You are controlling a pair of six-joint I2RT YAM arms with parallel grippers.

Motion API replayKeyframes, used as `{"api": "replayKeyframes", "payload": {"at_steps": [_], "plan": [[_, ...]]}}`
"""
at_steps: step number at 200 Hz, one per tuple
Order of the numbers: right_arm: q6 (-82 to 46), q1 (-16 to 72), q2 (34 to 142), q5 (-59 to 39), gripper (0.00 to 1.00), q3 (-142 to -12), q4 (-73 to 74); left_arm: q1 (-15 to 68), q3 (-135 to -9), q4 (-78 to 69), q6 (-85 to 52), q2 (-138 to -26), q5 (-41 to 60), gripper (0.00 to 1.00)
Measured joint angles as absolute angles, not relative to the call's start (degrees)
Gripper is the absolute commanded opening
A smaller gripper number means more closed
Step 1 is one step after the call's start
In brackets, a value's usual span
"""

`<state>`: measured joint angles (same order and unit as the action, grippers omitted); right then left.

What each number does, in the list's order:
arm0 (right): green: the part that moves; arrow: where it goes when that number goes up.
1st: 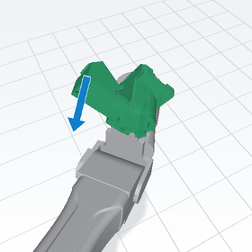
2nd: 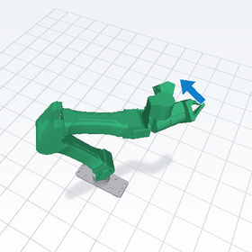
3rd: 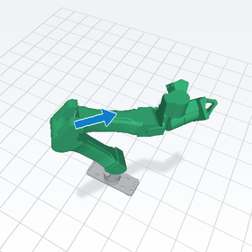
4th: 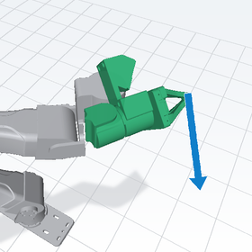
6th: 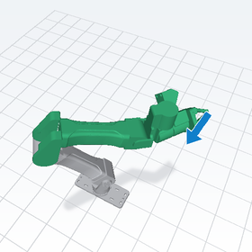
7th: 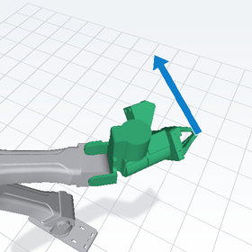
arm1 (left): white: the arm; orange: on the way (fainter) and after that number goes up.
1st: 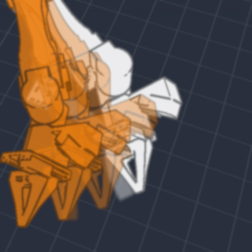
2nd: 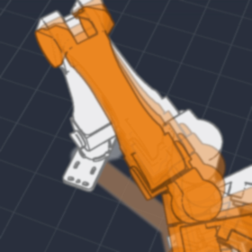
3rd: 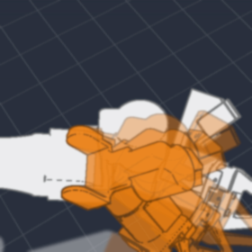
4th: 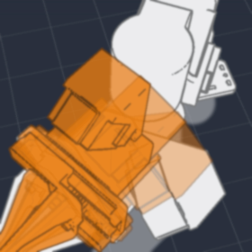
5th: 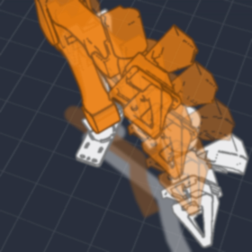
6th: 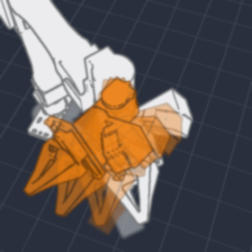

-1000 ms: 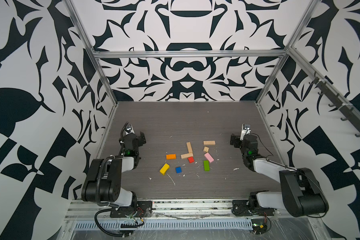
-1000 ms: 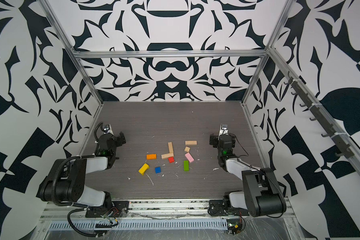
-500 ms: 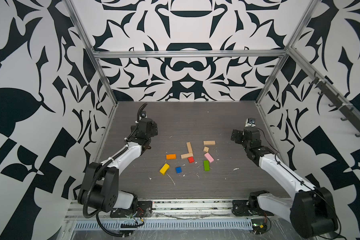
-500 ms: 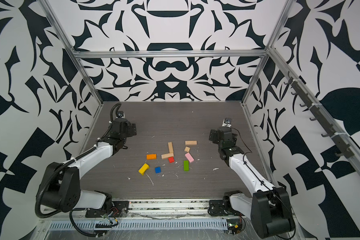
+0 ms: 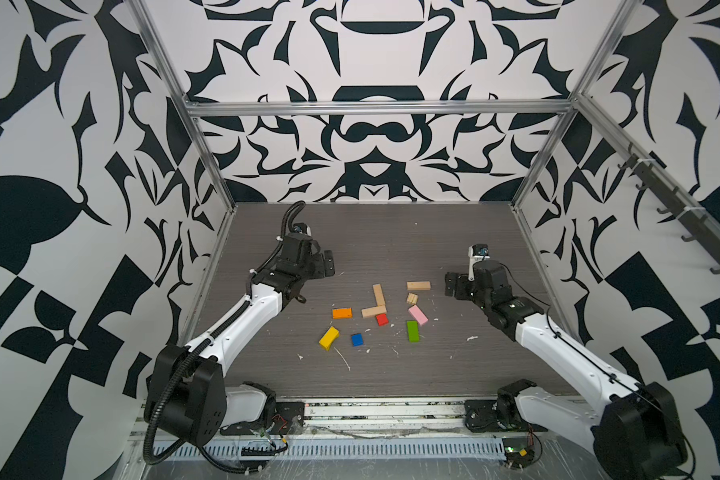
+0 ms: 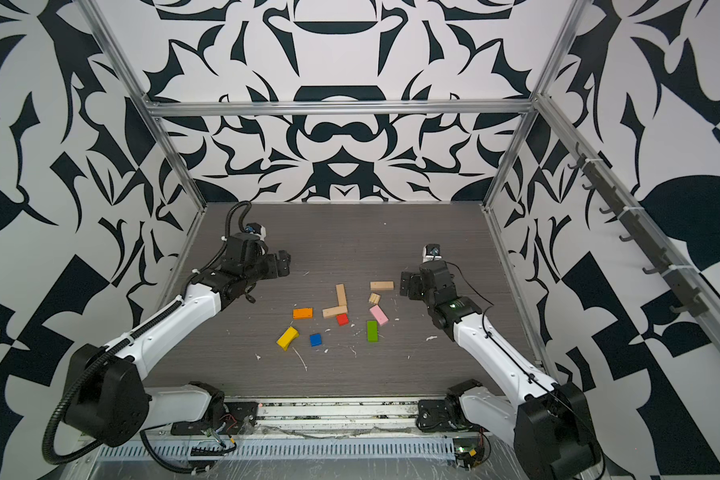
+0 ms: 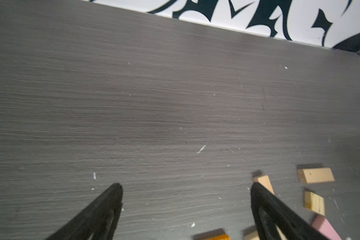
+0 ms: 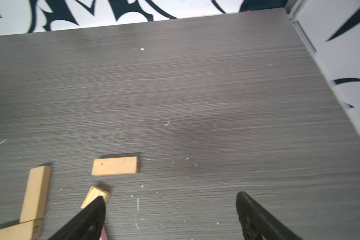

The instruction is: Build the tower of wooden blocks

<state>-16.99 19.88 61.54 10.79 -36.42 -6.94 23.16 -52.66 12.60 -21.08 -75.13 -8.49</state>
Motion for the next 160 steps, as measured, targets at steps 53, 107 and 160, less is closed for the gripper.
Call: {"api": "replayKeyframes", "payload": {"at_steps": [53, 107, 160], "plan": [[-15.1, 30.2, 61.8, 12.2, 0.99, -31.4, 0.6, 25.6, -52.7, 12.8, -22.3, -79.9, -0.1, 0.98], [-14.6, 37.3, 62.2, 17.7, 0.98, -22.6, 11.8, 30.7, -55.7, 12.7, -23.8, -88.7, 3.5, 0.96], [-11.5, 40.7, 69.1, 20.3, 0.97, -18.2, 25.1, 34.0, -60.6, 12.7, -24.0, -95.6, 5.7, 0.91]]}}
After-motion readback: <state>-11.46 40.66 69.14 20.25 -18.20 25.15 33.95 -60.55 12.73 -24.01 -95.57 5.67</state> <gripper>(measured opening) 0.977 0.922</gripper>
